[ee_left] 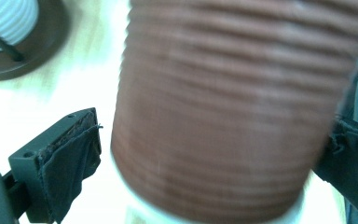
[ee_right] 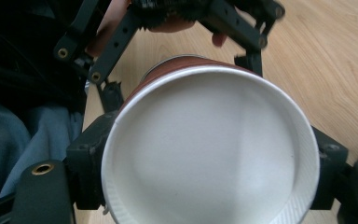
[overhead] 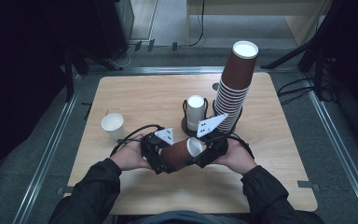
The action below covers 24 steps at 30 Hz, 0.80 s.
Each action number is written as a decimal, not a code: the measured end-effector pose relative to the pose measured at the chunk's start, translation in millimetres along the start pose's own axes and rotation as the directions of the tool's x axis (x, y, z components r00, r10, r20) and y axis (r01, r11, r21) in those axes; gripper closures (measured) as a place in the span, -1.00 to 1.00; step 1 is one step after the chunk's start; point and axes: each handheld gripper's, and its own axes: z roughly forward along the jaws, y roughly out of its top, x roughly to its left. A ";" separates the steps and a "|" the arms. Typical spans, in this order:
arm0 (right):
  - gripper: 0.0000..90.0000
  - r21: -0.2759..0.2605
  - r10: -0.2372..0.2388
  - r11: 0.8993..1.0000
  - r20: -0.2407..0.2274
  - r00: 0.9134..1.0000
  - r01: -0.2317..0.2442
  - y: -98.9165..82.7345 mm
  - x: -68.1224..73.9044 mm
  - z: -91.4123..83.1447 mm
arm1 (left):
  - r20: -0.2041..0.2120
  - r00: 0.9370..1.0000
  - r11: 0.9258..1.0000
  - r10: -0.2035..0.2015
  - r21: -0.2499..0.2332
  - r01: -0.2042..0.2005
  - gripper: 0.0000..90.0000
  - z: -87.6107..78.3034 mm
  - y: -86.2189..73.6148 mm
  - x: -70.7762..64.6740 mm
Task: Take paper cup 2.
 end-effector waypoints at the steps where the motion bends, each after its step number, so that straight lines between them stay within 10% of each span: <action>1: -0.52 -0.009 0.002 1.000 0.003 1.000 -0.002 -0.8 -0.9 -1.7 | 0.002 1.000 1.000 -0.012 -0.013 0.012 -1.00 -2.4 -1.4 1.2; 24: -0.52 -0.098 0.020 0.995 0.029 0.999 -0.017 -6.0 -4.9 -14.9 | 0.004 0.997 0.964 -0.076 -0.254 0.074 -1.00 -26.7 -25.4 7.1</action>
